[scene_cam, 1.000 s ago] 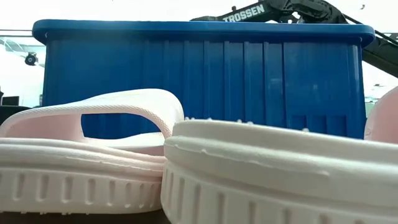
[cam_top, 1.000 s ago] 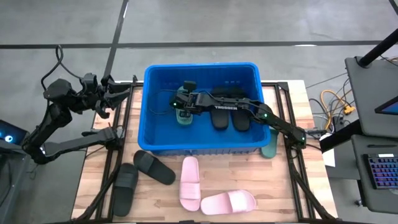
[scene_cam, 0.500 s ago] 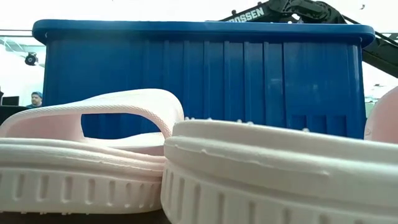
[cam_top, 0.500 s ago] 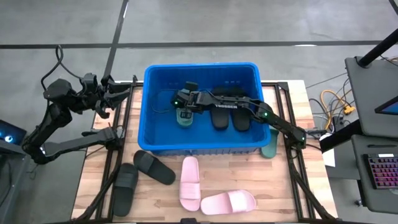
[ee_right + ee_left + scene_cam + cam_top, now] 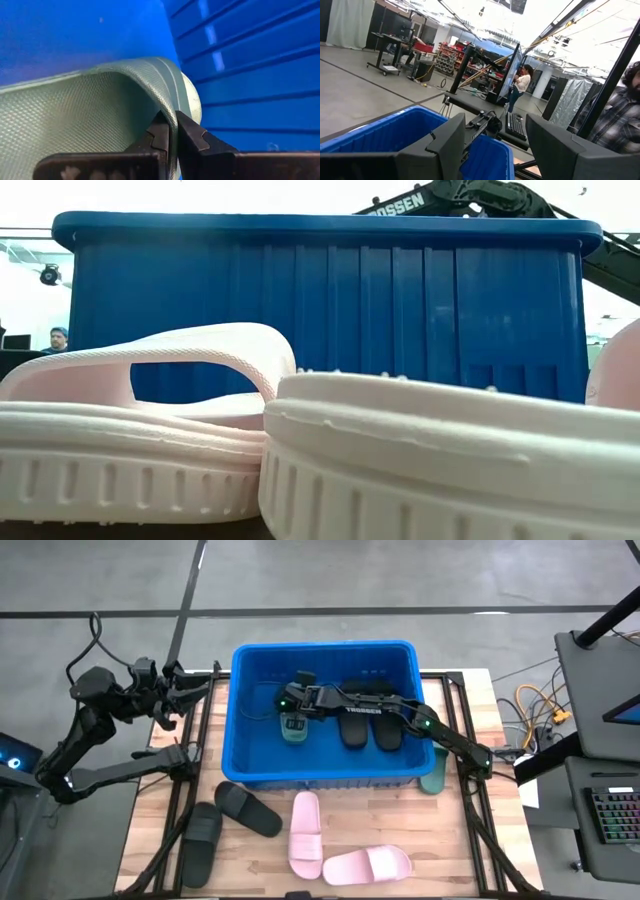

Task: Pick and place slides into bin
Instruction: Put the bottom green slide into the blue bin

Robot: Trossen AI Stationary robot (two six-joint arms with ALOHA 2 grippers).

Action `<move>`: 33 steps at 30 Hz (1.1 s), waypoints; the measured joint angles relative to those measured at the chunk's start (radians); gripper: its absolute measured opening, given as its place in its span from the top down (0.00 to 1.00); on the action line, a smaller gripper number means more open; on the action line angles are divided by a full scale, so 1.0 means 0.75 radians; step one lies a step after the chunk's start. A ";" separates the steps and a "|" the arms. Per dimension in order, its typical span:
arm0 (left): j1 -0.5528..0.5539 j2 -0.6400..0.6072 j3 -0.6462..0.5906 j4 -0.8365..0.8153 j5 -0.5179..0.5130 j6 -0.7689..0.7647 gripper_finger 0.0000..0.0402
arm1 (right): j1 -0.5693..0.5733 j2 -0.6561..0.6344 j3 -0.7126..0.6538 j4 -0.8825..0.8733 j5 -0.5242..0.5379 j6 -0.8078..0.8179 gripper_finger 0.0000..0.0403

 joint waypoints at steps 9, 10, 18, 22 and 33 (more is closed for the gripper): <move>0.000 0.000 0.000 0.000 0.000 0.001 0.52 | 0.000 0.000 -0.005 0.076 0.016 -0.001 0.98; 0.000 0.000 0.000 0.001 0.000 0.000 0.52 | -0.001 0.000 -0.010 0.076 0.023 -0.011 0.98; 0.000 0.001 0.000 0.002 0.000 0.001 0.52 | 0.003 0.000 -0.028 0.079 0.131 -0.081 0.98; 0.000 0.001 0.000 0.002 0.001 0.001 0.52 | 0.002 0.000 -0.039 0.086 0.130 -0.081 0.98; 0.000 0.002 0.000 0.002 0.001 0.001 0.52 | -0.001 0.008 -0.040 0.093 0.092 -0.083 0.88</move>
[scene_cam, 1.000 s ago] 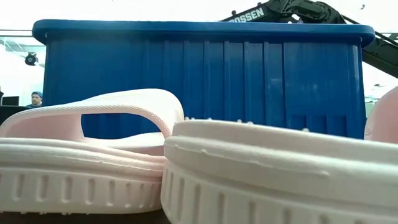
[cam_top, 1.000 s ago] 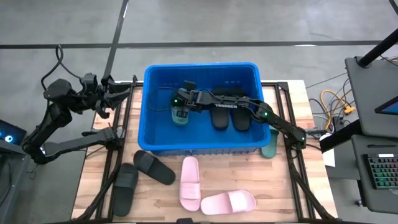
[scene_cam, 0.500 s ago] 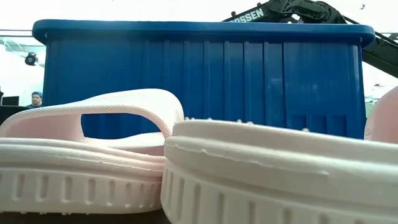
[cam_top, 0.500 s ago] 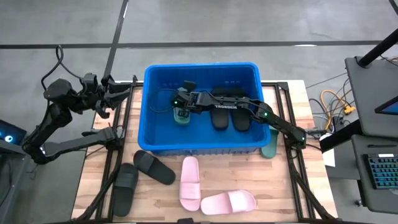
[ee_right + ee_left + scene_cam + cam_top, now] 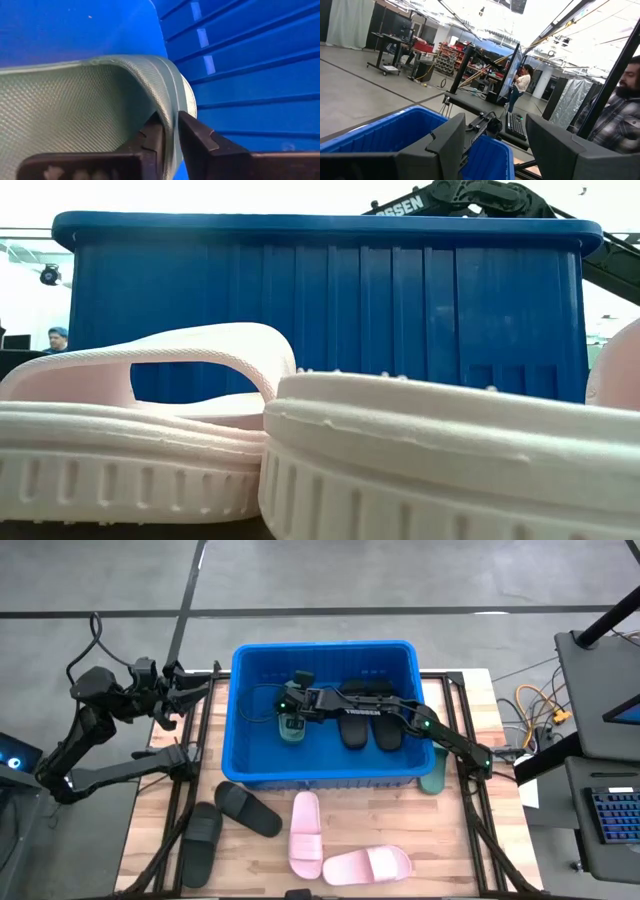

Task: Pick and place slides into bin
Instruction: Put the bottom green slide into the blue bin, then put the green slide into the blue bin

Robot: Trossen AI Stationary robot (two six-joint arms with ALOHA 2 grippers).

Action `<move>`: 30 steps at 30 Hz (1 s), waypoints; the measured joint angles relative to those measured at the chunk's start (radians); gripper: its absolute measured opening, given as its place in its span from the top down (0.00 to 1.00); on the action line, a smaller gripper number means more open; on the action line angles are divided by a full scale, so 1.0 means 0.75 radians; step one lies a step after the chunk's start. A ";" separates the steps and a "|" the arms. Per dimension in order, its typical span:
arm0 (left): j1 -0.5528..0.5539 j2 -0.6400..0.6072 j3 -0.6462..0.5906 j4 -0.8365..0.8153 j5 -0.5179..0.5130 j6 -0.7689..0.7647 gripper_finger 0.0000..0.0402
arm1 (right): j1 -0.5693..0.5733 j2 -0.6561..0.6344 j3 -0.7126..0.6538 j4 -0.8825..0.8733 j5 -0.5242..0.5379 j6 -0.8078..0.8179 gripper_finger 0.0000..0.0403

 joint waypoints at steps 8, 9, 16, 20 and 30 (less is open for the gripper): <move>0.000 0.000 0.000 0.000 0.000 0.000 0.52 | -0.001 0.002 0.003 -0.006 -0.008 0.025 0.75; 0.000 0.000 0.000 0.000 0.000 0.000 0.52 | -0.001 0.002 0.006 -0.011 -0.011 0.025 0.73; 0.000 0.000 0.000 0.000 0.005 0.000 0.52 | 0.001 0.003 0.050 -0.094 -0.160 0.074 0.70; 0.000 0.000 0.000 0.000 0.007 0.000 0.52 | 0.002 0.003 0.050 -0.103 -0.169 0.075 0.70; 0.000 0.000 0.000 0.000 0.011 0.000 0.52 | 0.003 -0.002 0.051 -0.169 -0.187 0.084 0.69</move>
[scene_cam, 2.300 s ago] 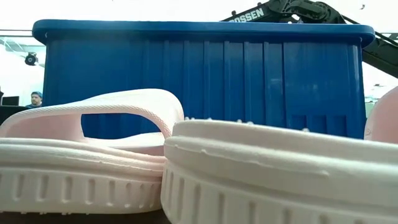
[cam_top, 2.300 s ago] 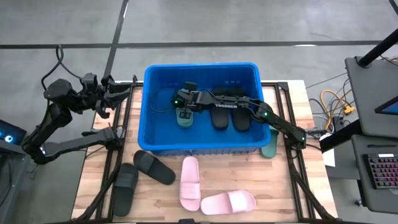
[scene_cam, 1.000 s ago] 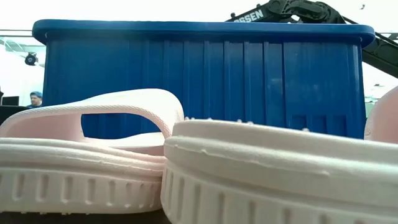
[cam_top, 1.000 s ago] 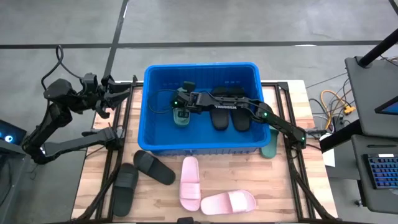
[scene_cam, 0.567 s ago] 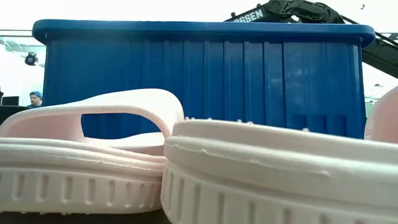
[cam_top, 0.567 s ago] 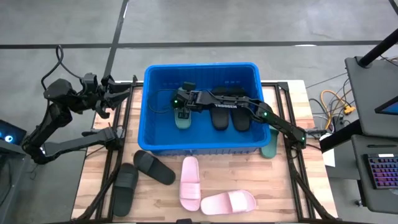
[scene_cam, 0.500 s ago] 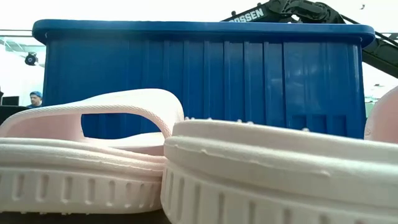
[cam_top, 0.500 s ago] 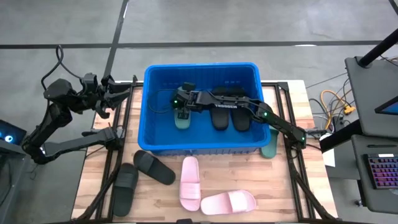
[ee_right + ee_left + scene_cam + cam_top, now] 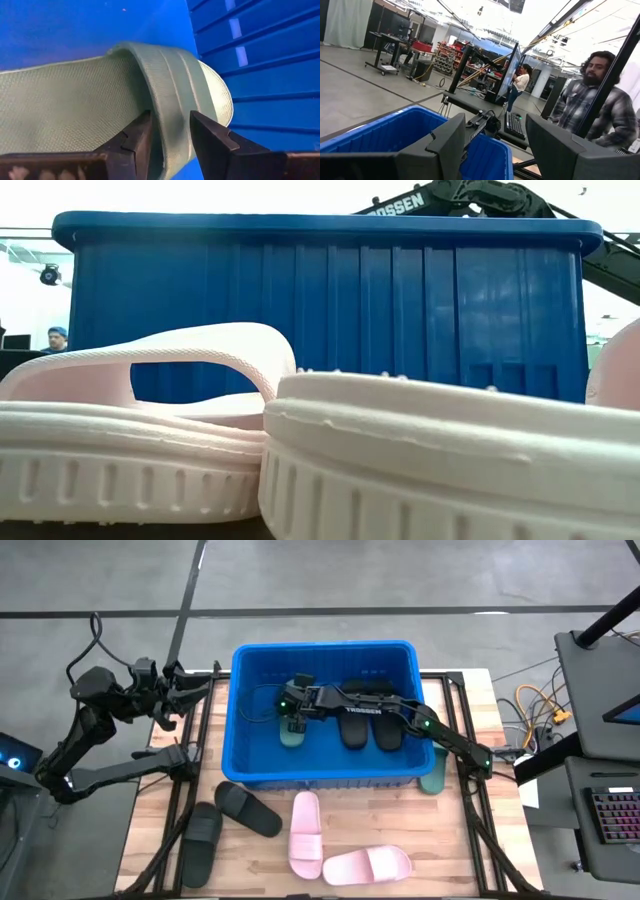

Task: Pick and place slides into bin
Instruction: Put the green slide into the blue bin

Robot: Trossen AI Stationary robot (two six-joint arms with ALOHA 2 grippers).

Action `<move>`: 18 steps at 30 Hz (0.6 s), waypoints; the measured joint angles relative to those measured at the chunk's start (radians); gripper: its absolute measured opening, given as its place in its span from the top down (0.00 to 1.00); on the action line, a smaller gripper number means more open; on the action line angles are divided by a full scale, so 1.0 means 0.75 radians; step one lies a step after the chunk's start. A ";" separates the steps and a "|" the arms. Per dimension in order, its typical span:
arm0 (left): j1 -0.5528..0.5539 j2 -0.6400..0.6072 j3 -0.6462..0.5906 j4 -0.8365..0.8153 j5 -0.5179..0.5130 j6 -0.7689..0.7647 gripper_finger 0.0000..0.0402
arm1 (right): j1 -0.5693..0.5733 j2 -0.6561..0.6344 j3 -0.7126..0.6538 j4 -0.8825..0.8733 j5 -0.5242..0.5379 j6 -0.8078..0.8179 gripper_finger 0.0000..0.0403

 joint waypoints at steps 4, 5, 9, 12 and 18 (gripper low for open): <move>0.000 0.000 0.000 0.000 0.003 0.000 0.52 | 0.008 -0.004 0.045 -0.041 -0.001 -0.001 0.69; 0.001 0.000 -0.001 0.000 0.003 0.000 0.52 | 0.009 -0.005 0.058 -0.053 -0.004 -0.001 0.69; 0.000 0.000 0.000 0.000 0.008 0.000 0.52 | 0.010 -0.005 0.109 -0.098 -0.040 -0.001 0.67; 0.001 0.000 0.000 0.000 0.014 0.000 0.52 | 0.010 -0.005 0.139 -0.139 -0.041 0.000 0.66; 0.000 -0.008 0.000 0.000 0.028 0.002 0.52 | 0.027 -0.050 0.138 -0.172 -0.038 0.041 0.64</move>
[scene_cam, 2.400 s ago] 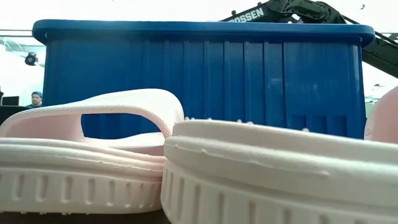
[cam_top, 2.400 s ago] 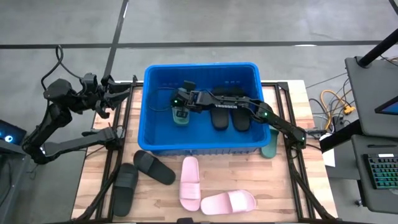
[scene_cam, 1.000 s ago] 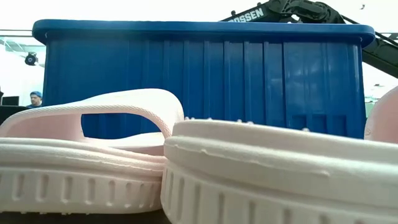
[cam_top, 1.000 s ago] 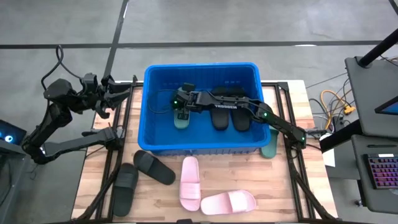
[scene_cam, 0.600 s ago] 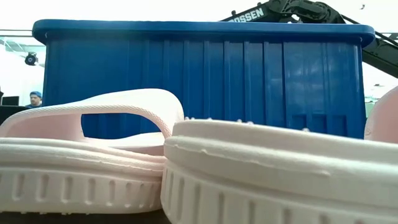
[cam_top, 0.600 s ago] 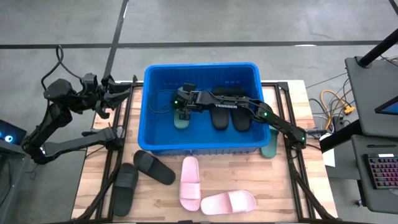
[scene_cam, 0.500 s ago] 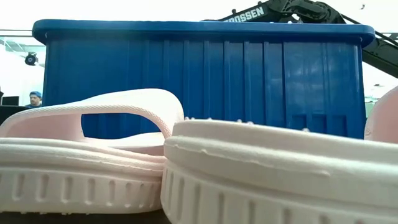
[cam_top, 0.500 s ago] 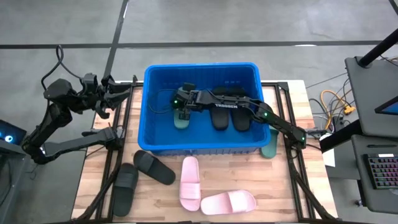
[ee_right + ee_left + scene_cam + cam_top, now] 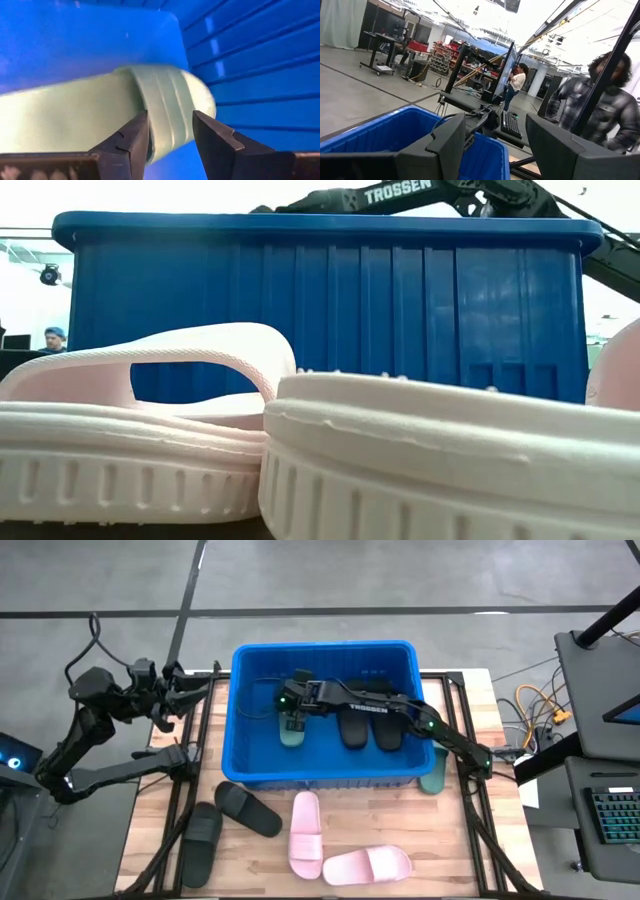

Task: Pick and place slides into bin
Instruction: Put the green slide into the blue bin

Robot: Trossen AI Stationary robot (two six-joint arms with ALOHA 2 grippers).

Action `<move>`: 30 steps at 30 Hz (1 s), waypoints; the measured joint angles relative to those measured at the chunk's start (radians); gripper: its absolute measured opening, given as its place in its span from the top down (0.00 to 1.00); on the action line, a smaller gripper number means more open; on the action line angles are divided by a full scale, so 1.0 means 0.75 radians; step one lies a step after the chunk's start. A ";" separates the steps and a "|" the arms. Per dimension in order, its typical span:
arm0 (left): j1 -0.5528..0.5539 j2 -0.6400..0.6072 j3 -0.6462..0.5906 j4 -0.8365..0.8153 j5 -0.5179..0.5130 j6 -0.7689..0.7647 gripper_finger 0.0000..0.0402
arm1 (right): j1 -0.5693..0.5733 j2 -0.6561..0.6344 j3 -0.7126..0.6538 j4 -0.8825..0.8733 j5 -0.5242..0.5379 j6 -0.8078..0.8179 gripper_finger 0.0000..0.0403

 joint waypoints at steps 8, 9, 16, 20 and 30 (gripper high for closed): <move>0.000 -0.001 0.000 0.000 0.000 0.001 0.52 | 0.004 -0.092 0.001 0.008 0.003 0.008 0.67; 0.000 -0.001 0.000 0.000 0.000 0.001 0.52 | 0.004 -0.106 0.001 0.008 0.003 0.019 0.67; 0.000 -0.001 0.000 0.000 0.001 0.001 0.52 | 0.019 -0.215 0.001 0.014 0.003 0.087 0.68; 0.001 -0.001 0.000 0.000 0.000 0.001 0.52 | 0.042 -0.292 0.001 0.016 0.003 0.088 0.68; 0.001 -0.001 0.000 -0.001 0.000 0.000 0.52 | 0.132 -0.523 0.001 0.003 0.003 0.169 0.71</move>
